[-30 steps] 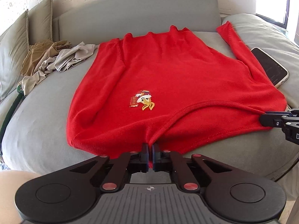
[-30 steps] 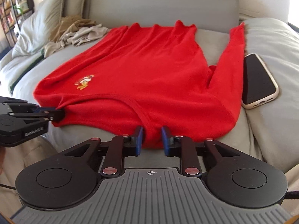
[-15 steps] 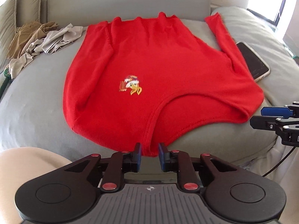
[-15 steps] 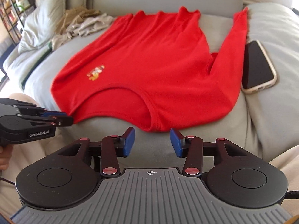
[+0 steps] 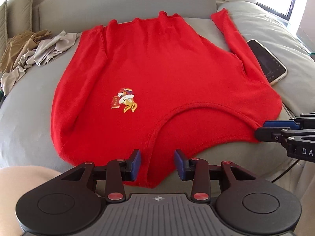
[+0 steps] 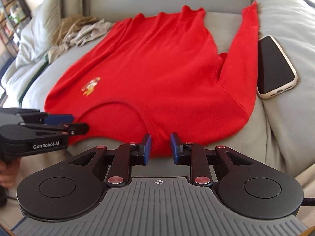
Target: Fold clothes
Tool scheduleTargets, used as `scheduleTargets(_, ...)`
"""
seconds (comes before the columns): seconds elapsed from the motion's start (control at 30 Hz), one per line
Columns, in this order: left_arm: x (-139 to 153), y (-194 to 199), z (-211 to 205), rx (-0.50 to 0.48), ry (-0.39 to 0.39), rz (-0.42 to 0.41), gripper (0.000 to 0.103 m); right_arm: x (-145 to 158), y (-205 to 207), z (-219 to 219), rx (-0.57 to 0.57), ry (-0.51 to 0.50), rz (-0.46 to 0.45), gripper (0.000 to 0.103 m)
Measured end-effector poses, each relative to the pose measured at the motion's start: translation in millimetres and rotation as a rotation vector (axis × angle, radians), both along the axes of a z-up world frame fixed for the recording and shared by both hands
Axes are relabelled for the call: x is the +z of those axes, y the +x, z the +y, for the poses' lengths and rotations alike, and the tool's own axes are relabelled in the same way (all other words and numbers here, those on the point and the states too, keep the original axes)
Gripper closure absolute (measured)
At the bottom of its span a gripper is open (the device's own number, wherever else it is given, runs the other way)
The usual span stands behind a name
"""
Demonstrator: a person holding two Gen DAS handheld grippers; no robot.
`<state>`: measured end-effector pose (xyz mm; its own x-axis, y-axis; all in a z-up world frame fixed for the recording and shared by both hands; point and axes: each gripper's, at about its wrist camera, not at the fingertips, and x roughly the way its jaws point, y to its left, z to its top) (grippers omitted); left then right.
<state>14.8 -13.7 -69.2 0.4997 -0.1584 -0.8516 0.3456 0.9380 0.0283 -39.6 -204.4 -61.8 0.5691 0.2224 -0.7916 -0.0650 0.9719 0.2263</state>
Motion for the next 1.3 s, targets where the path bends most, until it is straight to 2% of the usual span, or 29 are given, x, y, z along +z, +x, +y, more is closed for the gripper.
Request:
scheduleTargets(0.03, 4, 0, 5, 0.003, -0.026, 0.018, 0.066, 4, -3, -1, 0.008, -0.003, 0.000, 0.075)
scheduleTargets(0.13, 20, 3, 11, 0.028, -0.106, 0.000, 0.065, 30, -9, -13, -0.028, 0.012, -0.064, 0.061)
scheduleTargets(0.2, 30, 5, 14, 0.045, -0.159, -0.013, 0.063, 47, -12, -21, -0.052, 0.022, -0.107, 0.055)
scheduleTargets(0.23, 37, 8, 13, 0.044, -0.182, -0.028, 0.063, 55, -14, -26, -0.064, 0.028, -0.128, 0.051)
scheduleTargets(0.43, 76, 20, -2, 0.002, -0.299, -0.114, 0.062, 113, -10, -54, -0.125, 0.060, -0.261, 0.047)
scheduleTargets(0.57, 107, 34, -5, -0.010, -0.362, -0.197, 0.059, 152, -5, -69, -0.150, 0.045, -0.358, 0.029)
scheduleTargets(0.63, 122, 45, -6, 0.004, -0.398, -0.234, 0.058, 169, 3, -77, -0.157, 0.041, -0.390, 0.025)
scheduleTargets(0.77, 146, 76, -12, 0.054, -0.450, -0.299, 0.054, 196, 33, -96, -0.178, 0.060, -0.416, 0.024)
scheduleTargets(0.87, 157, 106, -20, 0.064, -0.492, -0.334, 0.051, 209, 67, -107, -0.218, 0.093, -0.389, 0.024)
scheduleTargets(1.0, 139, 155, -30, 0.035, -0.587, -0.299, 0.052, 214, 112, -121, -0.279, 0.088, -0.384, 0.024)
scheduleTargets(1.1, 99, 186, -31, 0.000, -0.691, -0.227, 0.057, 208, 151, -133, -0.332, 0.018, -0.387, 0.030)
scheduleTargets(1.13, 83, 194, -30, -0.012, -0.727, -0.208, 0.060, 204, 167, -139, -0.345, 0.001, -0.372, 0.036)
scheduleTargets(1.17, 67, 202, -27, -0.014, -0.770, -0.179, 0.062, 199, 184, -145, -0.357, -0.008, -0.346, 0.046)
scheduleTargets(1.2, 50, 210, -24, -0.016, -0.813, -0.149, 0.066, 192, 202, -152, -0.370, -0.012, -0.315, 0.048)
scheduleTargets(1.23, 35, 221, -21, 0.008, -0.836, -0.074, 0.070, 180, 223, -160, -0.387, 0.000, -0.272, 0.051)
scheduleTargets(1.3, 14, 239, -14, 0.049, -0.909, 0.040, 0.071, 157, 264, -175, -0.419, 0.024, -0.185, 0.052)
